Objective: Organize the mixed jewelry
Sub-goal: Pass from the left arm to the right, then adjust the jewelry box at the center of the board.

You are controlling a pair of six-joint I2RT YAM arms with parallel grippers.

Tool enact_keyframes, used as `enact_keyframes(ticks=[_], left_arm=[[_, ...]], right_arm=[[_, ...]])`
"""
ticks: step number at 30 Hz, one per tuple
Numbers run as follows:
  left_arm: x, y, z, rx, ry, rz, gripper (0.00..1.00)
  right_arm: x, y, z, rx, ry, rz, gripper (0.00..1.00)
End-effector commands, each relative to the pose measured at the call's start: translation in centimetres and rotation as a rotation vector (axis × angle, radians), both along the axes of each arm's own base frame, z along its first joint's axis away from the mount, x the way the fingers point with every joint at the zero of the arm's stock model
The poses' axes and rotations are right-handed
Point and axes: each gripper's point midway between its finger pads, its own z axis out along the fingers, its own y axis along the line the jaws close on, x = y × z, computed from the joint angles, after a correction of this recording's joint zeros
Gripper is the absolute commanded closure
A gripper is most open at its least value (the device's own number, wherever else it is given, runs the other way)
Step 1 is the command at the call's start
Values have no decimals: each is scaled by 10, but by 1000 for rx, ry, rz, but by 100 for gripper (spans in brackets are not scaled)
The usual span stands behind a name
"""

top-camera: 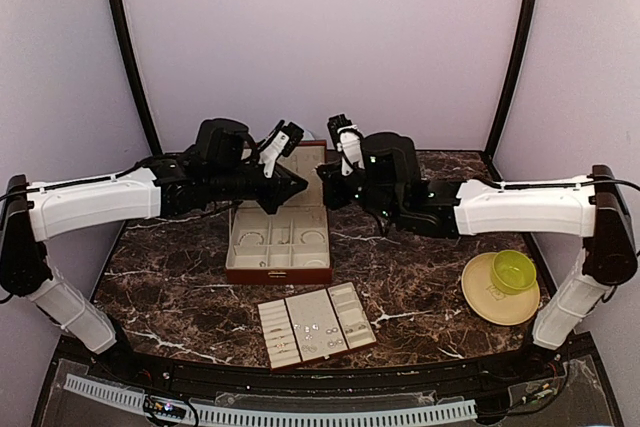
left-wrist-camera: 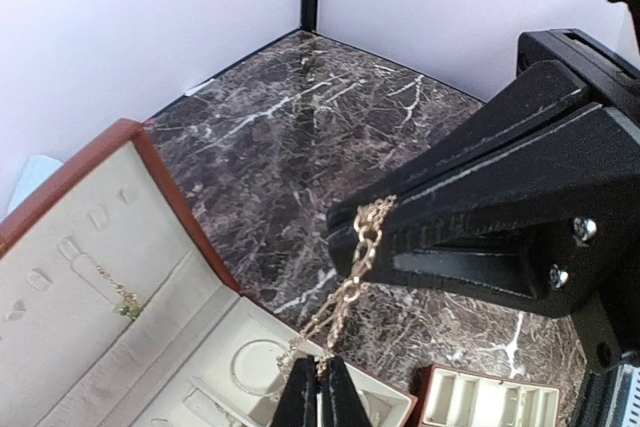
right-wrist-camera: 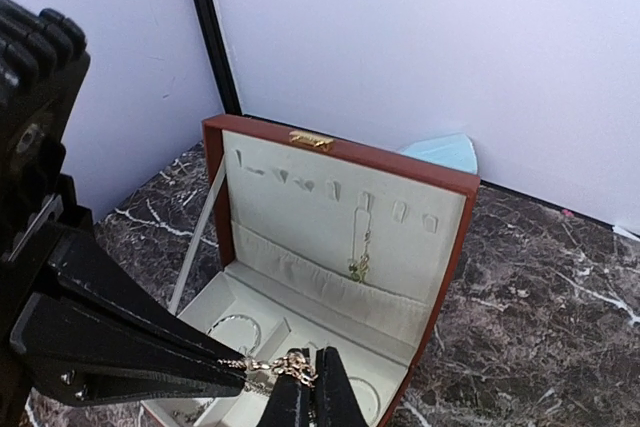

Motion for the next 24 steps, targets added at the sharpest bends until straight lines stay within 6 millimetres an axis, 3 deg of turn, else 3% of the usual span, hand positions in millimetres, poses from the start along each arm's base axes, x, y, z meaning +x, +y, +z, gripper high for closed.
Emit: enact_keyframes(ticks=[1, 3, 5, 6, 8, 10, 16, 21, 24], left_arm=[[17, 16, 21, -47, -110, 71, 100], [21, 20, 22, -62, -125, 78, 100], [24, 24, 22, -67, -134, 91, 87], [25, 27, 20, -57, -139, 98, 72], [28, 36, 19, -41, -156, 129, 55], [31, 49, 18, -31, -168, 165, 48], [41, 96, 25, -63, -158, 278, 38], [64, 160, 19, -147, -75, 484, 36], [69, 175, 18, -199, -54, 521, 35]], right_arm=[[21, 6, -2, -100, 4, -71, 100], [31, 11, 5, -95, 9, -87, 100], [40, 13, 7, -92, 14, -107, 100], [43, 13, 6, -104, 24, -113, 100], [50, 14, 8, -102, 27, -122, 100], [55, 15, 12, -95, 28, -120, 100], [70, 18, 21, -109, 19, -125, 100], [79, 23, 32, -116, 7, -119, 100], [82, 26, 37, -119, 3, -115, 100]])
